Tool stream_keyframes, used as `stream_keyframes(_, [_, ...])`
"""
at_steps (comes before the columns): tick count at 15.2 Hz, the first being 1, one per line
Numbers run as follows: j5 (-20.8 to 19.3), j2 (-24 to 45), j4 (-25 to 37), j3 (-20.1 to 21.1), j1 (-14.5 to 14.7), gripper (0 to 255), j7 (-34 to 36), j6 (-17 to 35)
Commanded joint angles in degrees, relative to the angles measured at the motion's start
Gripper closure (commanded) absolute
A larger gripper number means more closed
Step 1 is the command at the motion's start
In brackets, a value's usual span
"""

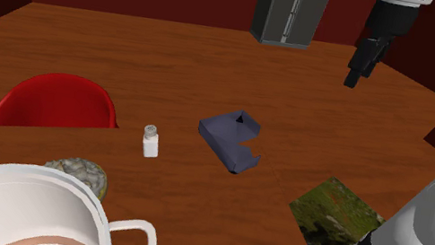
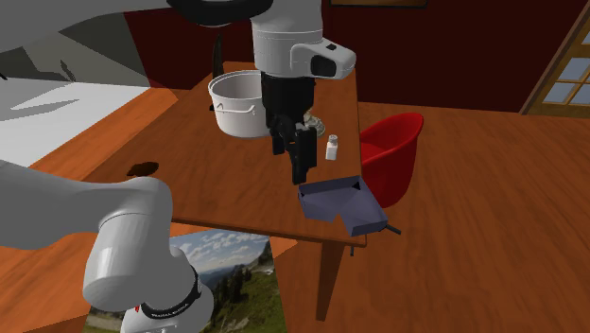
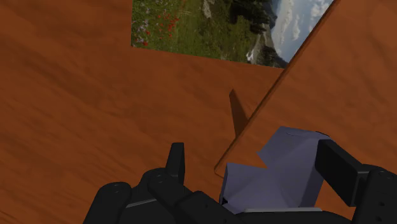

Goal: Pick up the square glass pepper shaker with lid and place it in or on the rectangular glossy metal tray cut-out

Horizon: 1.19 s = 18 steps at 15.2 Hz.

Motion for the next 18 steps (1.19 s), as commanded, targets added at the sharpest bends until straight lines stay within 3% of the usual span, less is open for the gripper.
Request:
stream_keyframes(1, [0.0, 0.0, 0.0, 0.0, 0.0, 0, 0.0, 0.0])
stream_keyframes(10, [6.1, 9.3, -1.2, 9.4, 2.5, 0, 11.1, 11.5])
stream_keyframes(18, [7.7, 21.9, 2.9, 17.6, 3.4, 0, 21.0, 21.3])
